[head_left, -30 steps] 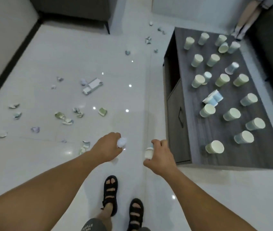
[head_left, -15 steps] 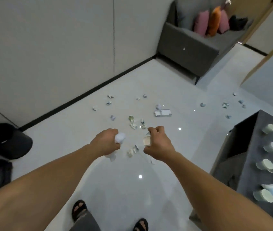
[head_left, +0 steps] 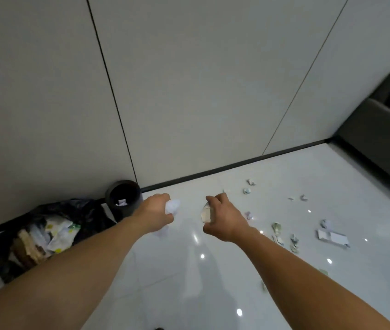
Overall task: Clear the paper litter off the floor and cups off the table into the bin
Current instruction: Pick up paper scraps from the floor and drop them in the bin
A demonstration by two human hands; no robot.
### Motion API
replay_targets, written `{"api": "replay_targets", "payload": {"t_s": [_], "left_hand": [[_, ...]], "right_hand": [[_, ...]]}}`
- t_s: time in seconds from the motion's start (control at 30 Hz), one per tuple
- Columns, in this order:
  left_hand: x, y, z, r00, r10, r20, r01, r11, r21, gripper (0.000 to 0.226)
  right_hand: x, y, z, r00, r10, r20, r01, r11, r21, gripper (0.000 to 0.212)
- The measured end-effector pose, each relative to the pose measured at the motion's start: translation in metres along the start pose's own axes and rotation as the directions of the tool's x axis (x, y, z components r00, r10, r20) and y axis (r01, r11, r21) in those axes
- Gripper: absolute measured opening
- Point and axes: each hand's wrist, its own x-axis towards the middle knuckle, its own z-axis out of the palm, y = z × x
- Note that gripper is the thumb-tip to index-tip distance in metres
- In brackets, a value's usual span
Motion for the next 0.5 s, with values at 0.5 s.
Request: {"api": "replay_targets", "payload": {"t_s": [0.5], "left_hand": [[0.13, -0.144, -0.096, 0.951, -0.291, -0.099, 0.286, 0.956, -0.062, 0.022]], "right_hand": [[0.261, -0.109, 0.013, 0.953, -0.26, 0.158, 0.266, 0.964, -0.018, 0.083]]}}
